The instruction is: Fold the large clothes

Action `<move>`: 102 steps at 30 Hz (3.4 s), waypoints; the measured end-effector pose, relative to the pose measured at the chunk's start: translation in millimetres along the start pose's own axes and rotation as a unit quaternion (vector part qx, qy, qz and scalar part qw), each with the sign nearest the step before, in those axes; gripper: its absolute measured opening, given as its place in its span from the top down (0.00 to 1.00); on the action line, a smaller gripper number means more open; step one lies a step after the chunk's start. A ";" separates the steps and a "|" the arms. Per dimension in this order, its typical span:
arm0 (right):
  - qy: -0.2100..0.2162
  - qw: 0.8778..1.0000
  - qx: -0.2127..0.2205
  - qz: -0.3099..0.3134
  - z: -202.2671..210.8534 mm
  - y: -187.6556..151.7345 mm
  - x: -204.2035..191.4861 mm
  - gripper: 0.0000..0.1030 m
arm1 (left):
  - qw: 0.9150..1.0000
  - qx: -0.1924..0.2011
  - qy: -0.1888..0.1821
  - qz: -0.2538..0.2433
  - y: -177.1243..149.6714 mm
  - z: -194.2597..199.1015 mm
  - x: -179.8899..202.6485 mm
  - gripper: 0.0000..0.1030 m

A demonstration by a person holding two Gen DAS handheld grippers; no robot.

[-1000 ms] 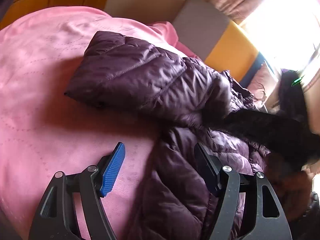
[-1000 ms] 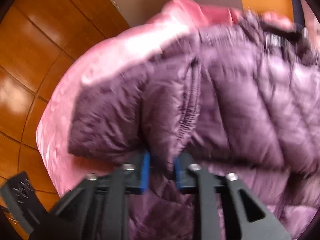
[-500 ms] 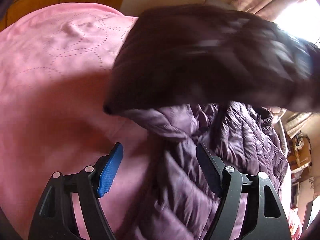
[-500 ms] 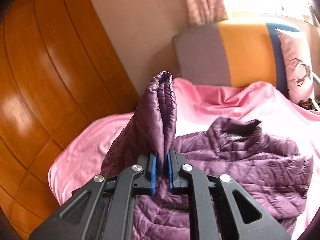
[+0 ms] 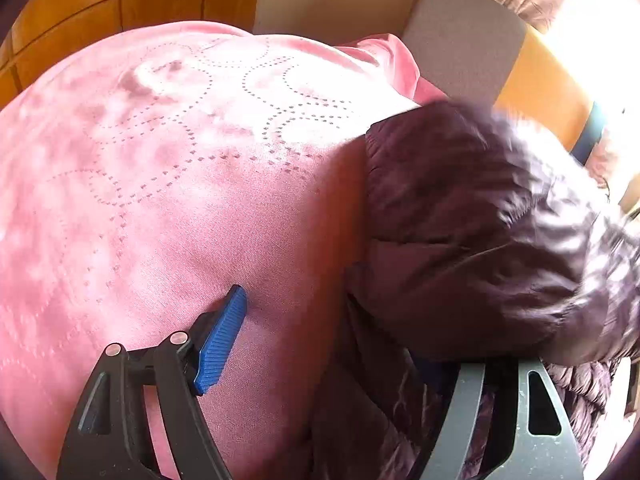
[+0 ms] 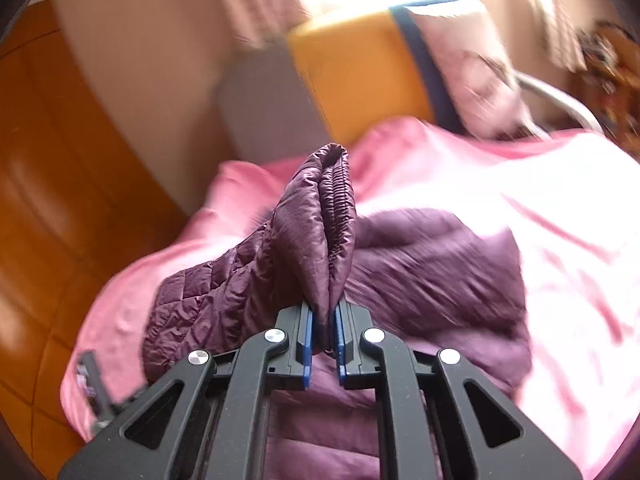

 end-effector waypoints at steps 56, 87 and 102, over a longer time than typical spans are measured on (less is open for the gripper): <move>-0.125 0.982 -0.018 0.140 -71.3 0.7 -37.2 0.15 | 0.978 0.040 -0.084 -0.186 20.2 28.4 111.9 0.23; -0.099 0.979 -0.062 0.166 -102.2 -3.5 -53.6 0.07 | 0.979 0.070 -0.035 -0.188 -8.5 26.8 113.9 0.23; -0.111 0.982 -0.105 0.110 -97.2 -21.1 2.7 0.03 | 0.980 0.083 -0.045 -0.174 -66.4 74.3 75.5 0.20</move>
Point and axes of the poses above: each gripper's, at about its wrist camera, not at the fingertips, and z roughly against the way its jaws point, x to its right, y to its top, the point moved 2 cm from there along -z, roughly the way its jaws point, and after that the axes turned 14 degrees about -x, right-handed, at the moved point
